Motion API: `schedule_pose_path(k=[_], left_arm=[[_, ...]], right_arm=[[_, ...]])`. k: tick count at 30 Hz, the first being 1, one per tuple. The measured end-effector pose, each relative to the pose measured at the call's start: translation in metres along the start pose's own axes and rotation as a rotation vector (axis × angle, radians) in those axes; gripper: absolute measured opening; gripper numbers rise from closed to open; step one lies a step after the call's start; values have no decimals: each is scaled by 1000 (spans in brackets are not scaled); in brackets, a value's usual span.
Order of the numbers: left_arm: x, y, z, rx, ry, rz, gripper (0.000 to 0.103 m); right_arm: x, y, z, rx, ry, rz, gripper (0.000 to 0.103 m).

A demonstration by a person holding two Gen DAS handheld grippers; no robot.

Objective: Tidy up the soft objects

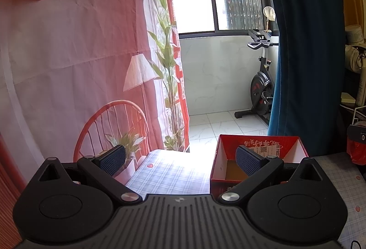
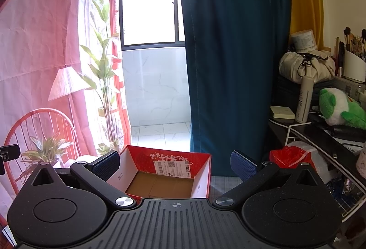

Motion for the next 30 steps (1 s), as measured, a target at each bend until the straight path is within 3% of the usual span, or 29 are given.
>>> schedule_pose_path(k=[30], left_arm=[[1, 0, -2, -1, 4, -1, 103]], right_arm=[[4, 8, -1, -17, 9, 12, 103]])
Point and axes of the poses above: each gripper's, at about its wrist camera, not at the fingertips, and x roughly the way its jaws point, y to its left, z to its top, the point moved 10 cm from there along x, roughly the way its jaws point, and after that the axes turned 6 degrees about y, right-handed, at the moved point
